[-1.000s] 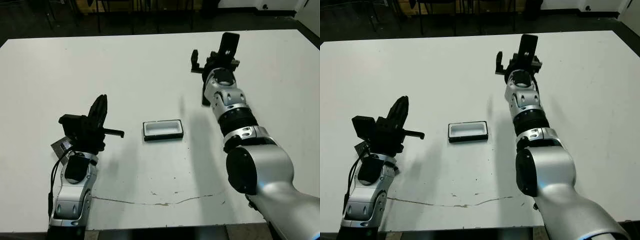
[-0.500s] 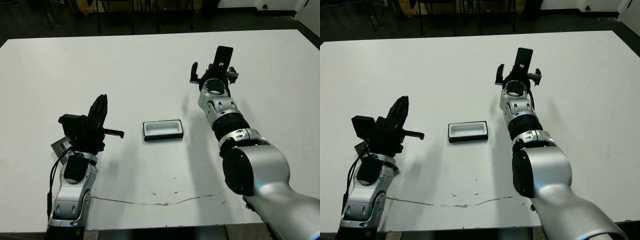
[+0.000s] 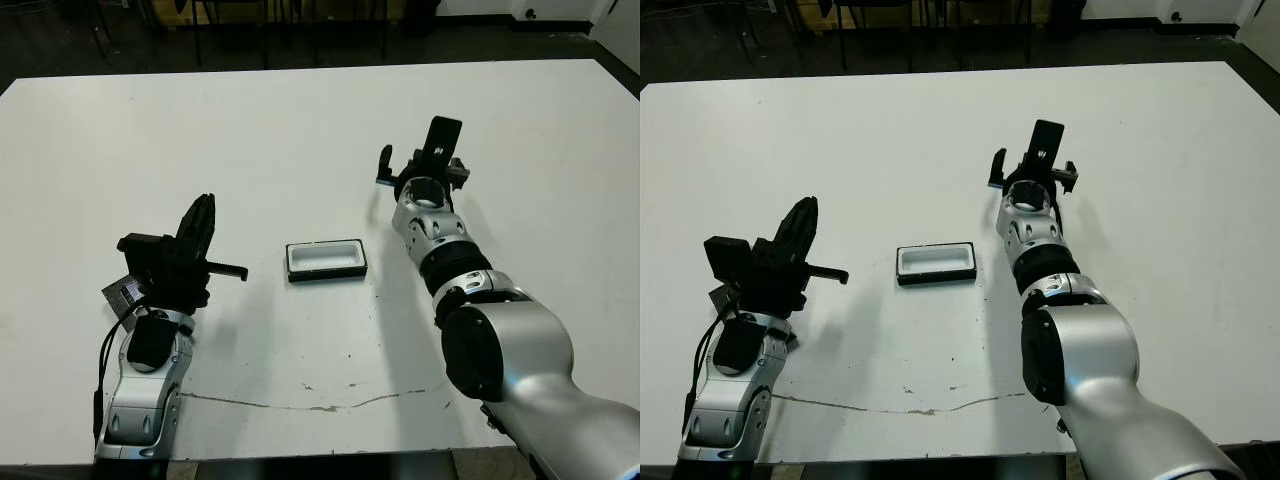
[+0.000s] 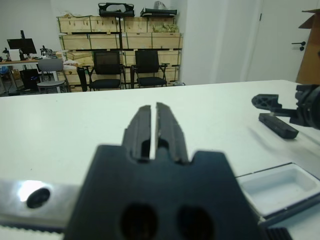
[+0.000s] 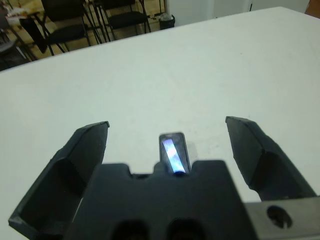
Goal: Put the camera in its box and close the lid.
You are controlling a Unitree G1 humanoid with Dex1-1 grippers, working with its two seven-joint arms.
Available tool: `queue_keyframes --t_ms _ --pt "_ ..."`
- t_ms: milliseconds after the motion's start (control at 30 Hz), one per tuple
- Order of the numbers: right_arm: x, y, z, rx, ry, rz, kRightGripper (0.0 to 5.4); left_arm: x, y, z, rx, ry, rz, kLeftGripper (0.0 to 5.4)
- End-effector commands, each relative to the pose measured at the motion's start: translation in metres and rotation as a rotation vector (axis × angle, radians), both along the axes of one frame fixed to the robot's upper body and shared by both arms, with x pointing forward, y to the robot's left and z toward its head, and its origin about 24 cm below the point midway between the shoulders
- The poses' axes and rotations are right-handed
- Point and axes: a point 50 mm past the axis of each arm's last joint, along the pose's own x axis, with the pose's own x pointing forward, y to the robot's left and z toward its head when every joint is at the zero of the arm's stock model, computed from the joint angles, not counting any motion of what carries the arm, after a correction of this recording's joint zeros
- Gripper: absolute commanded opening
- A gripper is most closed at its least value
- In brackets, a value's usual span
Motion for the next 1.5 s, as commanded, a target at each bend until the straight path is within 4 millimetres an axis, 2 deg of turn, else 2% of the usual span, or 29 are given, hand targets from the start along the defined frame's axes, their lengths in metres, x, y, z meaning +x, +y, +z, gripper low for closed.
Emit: queue_keyframes --t_ms 33,600,1233,1333,1500 --pt "-0.007 -0.001 -0.019 -0.035 0.084 -0.008 5.38 -0.002 0.001 -0.006 0.003 0.032 0.002 0.00" --pt "-0.021 0.002 -0.045 0.011 0.137 -0.026 5.38 -0.003 0.001 -0.007 -0.001 0.036 -0.003 0.00" --pt "-0.031 0.005 -0.058 -0.053 0.178 -0.095 5.38 -0.004 0.001 -0.008 -0.002 0.039 -0.005 0.00" --pt "-0.033 0.004 -0.061 -0.033 0.189 -0.117 5.08 -0.005 0.001 -0.007 0.001 0.042 -0.002 0.00" --pt "-0.036 0.005 -0.066 0.037 0.174 -0.155 4.23 -0.005 0.002 -0.006 0.007 0.040 -0.007 0.00"
